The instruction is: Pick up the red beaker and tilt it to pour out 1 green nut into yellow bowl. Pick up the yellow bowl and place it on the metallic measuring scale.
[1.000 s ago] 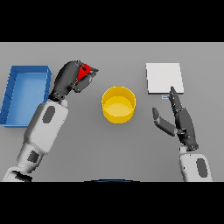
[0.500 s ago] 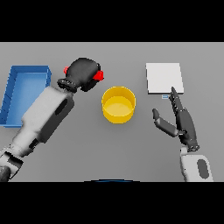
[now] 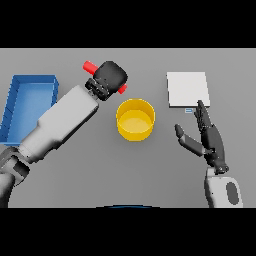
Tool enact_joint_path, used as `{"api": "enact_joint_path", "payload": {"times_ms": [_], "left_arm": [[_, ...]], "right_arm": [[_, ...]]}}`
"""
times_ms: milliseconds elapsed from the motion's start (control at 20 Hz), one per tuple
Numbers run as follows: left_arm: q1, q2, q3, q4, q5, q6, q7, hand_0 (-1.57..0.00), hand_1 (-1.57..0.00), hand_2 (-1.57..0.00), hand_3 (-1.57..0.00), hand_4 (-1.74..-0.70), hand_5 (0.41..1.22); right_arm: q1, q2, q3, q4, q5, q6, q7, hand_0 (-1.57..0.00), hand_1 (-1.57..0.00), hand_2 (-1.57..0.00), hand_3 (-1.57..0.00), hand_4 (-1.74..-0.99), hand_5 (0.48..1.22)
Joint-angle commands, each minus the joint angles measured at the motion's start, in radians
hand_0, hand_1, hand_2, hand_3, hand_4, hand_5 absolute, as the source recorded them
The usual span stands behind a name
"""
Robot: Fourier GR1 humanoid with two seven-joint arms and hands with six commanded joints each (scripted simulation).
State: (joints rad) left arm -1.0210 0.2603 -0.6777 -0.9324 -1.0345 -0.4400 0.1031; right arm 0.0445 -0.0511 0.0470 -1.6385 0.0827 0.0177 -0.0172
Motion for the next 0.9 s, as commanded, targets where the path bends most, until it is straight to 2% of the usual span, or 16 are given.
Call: {"api": "enact_joint_path", "payload": {"times_ms": [0, 150, 300, 400, 550, 650, 700, 850], "left_arm": [[-0.014, 0.002, -0.02, 0.003, -0.012, -0.017, -0.023, -1.57, -1.57, -1.57, -1.2, -1.71, 1.219], [-0.061, -0.009, -0.079, 0.022, -0.066, -0.022, -0.064, -1.57, -1.57, -1.57, -1.38, -1.72, 1.22], [-0.094, -0.021, -0.14, 0.03, -0.122, -0.037, -0.076, -1.57, -1.57, -1.57, -1.47, -1.73, 1.221], [-0.099, -0.018, -0.179, 0.041, -0.158, -0.023, -0.088, -1.57, -1.57, -1.57, -1.51, -1.73, 1.221], [-0.128, -0.035, -0.235, 0.079, -0.212, -0.011, -0.102, -1.57, -1.57, -1.57, -1.54, -1.74, 1.221], [-0.153, -0.048, -0.282, 0.095, -0.247, -0.034, -0.127, -1.57, -1.57, -1.57, -1.55, -1.74, 1.221], [-0.163, -0.045, -0.303, 0.101, -0.261, -0.035, -0.149, -1.57, -1.57, -1.57, -1.55, -1.74, 1.221], [-0.187, -0.058, -0.329, 0.103, -0.281, -0.073, -0.159, -1.57, -1.57, -1.57, -1.56, -1.74, 1.221]], "right_arm": [[0.0, 0.001, 0.002, 0.003, 0.004, -0.002, -0.001, 0.0, 0.0, 0.0, 0.0, -1.301, 0.607], [0.006, 0.002, 0.009, 0.01, 0.013, 0.002, -0.018, 0.0, 0.0, 0.0, 0.0, -1.299, 0.605], [-0.001, 0.003, 0.01, 0.008, 0.024, -0.009, -0.005, 0.0, 0.0, 0.0, 0.0, -1.298, 0.599], [0.012, -0.007, 0.008, 0.004, 0.025, -0.002, -0.03, 0.0, 0.0, 0.0, 0.0, -1.297, 0.602], [0.012, -0.005, 0.005, 0.0, 0.018, -0.004, -0.02, 0.0, 0.0, 0.0, 0.0, -1.287, 0.604], [-0.004, -0.016, -0.001, 0.008, 0.019, -0.002, -0.007, 0.0, 0.0, 0.0, 0.0, -1.285, 0.605], [0.007, -0.005, 0.012, -0.001, 0.026, -0.003, -0.021, 0.0, 0.0, 0.0, 0.0, -1.29, 0.607], [0.008, -0.016, 0.007, -0.014, 0.025, -0.003, -0.006, 0.0, 0.0, 0.0, 0.0, -1.28, 0.601]]}}
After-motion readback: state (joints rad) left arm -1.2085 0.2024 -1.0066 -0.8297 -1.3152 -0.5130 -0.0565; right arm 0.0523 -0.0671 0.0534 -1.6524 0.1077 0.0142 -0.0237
